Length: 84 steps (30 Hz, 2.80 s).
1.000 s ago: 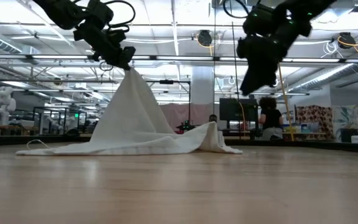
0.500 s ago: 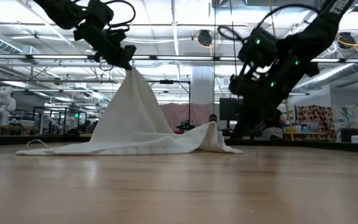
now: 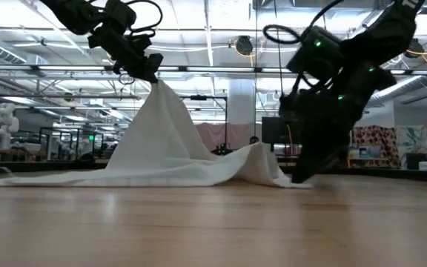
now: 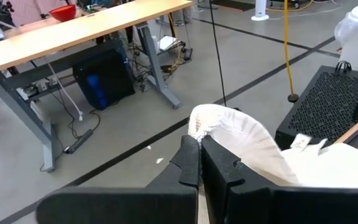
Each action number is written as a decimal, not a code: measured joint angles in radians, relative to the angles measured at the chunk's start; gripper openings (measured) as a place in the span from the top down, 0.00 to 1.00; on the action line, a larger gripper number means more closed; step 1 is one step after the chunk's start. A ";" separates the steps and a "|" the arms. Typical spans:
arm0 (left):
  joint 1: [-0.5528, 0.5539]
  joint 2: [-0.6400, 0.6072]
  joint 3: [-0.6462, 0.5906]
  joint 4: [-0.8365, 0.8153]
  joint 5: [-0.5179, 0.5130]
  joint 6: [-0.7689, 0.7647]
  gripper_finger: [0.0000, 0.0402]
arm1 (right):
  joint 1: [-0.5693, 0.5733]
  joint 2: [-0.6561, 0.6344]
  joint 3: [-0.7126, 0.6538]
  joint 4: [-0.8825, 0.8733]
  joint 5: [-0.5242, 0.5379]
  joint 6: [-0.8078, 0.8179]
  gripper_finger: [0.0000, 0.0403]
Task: Roll towel
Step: Roll the white towel
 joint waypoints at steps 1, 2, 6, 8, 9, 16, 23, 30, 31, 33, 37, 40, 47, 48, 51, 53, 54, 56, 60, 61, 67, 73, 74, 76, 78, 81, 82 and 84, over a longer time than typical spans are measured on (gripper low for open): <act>0.000 0.000 0.000 0.000 0.000 0.000 0.99 | 0.017 -0.010 -0.001 -0.022 -0.005 0.015 0.99; 0.000 0.000 0.000 0.000 0.000 0.000 0.99 | 0.031 -0.024 -0.002 -0.043 -0.006 0.029 0.99; 0.000 0.000 0.000 -0.001 0.000 0.018 0.99 | 0.080 -0.081 -0.004 -0.147 -0.025 0.077 1.00; 0.000 0.000 0.000 -0.001 0.000 0.022 0.99 | 0.101 -0.104 -0.004 -0.194 -0.037 0.094 1.00; 0.000 0.000 0.000 -0.001 0.000 0.022 0.99 | 0.110 -0.111 -0.004 -0.218 -0.040 0.104 1.00; 0.001 0.000 0.000 -0.002 0.026 0.022 0.99 | 0.155 -0.127 -0.006 -0.256 -0.182 0.138 1.00; -0.005 0.000 0.000 -0.039 0.072 0.020 0.99 | 0.127 -0.305 0.051 -0.345 -0.097 0.103 1.00; -0.019 0.000 0.000 -0.054 0.097 0.019 0.99 | -0.099 -0.417 0.165 -0.417 0.271 -0.219 1.00; -0.020 0.000 0.000 -0.055 0.097 0.019 0.99 | -0.157 -0.410 0.184 -0.406 0.285 -0.282 1.00; -0.027 0.000 0.000 -0.060 0.098 0.019 0.99 | -0.274 -0.386 0.223 -0.344 0.278 -0.413 1.00; -0.032 0.000 0.000 -0.084 0.098 0.019 0.99 | -0.507 -0.288 0.283 -0.246 0.142 -0.667 1.00; -0.033 0.000 0.000 -0.098 0.098 0.019 0.99 | -0.634 -0.190 0.326 -0.235 0.017 -0.872 1.00; -0.036 0.000 0.000 -0.109 0.098 0.019 0.99 | -0.769 0.033 0.449 -0.262 -0.093 -1.143 0.93; -0.036 0.000 0.000 -0.110 0.098 0.019 0.99 | -0.777 0.061 0.471 -0.272 -0.108 -1.177 0.90; -0.035 0.000 0.000 -0.114 0.098 0.019 0.99 | -0.790 0.155 0.529 -0.343 -0.109 -1.252 0.82; -0.035 0.000 0.000 -0.124 0.098 0.019 0.99 | -0.791 0.200 0.563 -0.375 -0.099 -1.287 0.78; -0.035 0.000 0.000 -0.130 0.098 0.019 0.99 | -0.791 0.213 0.578 -0.381 -0.099 -1.300 0.76; -0.035 0.000 0.000 -0.134 0.098 0.019 0.99 | -0.791 0.235 0.597 -0.382 -0.080 -1.319 0.73; -0.035 0.000 0.000 -0.134 0.098 0.020 0.99 | -0.791 0.251 0.596 -0.389 -0.020 -1.362 0.71; -0.035 0.000 0.000 -0.134 0.098 0.020 0.99 | -0.793 0.252 0.597 -0.384 -0.016 -1.376 0.71; -0.035 0.001 0.000 -0.133 0.098 0.021 0.99 | -0.796 0.275 0.596 -0.335 0.049 -1.404 0.73; -0.035 0.001 0.000 -0.129 0.097 0.020 0.99 | -0.796 0.273 0.598 -0.262 0.029 -1.413 0.73; -0.035 0.001 0.000 -0.129 0.097 0.020 0.99 | -0.797 0.273 0.598 -0.260 0.019 -1.413 0.73; -0.035 0.001 0.000 -0.130 0.097 0.020 0.99 | -0.797 0.276 0.598 -0.264 0.005 -1.410 0.73; -0.035 0.001 0.000 -0.130 0.097 0.020 0.99 | -0.797 0.283 0.598 -0.265 0.003 -1.401 0.73; -0.035 0.001 0.000 -0.136 0.097 0.020 0.99 | -0.801 0.304 0.598 -0.268 0.004 -1.401 0.73; -0.035 0.001 0.000 -0.137 0.097 0.020 0.99 | -0.801 0.315 0.598 -0.266 0.006 -1.401 0.73; -0.035 0.001 0.000 -0.141 0.097 0.020 0.99 | -0.803 0.338 0.597 -0.247 0.036 -1.401 0.73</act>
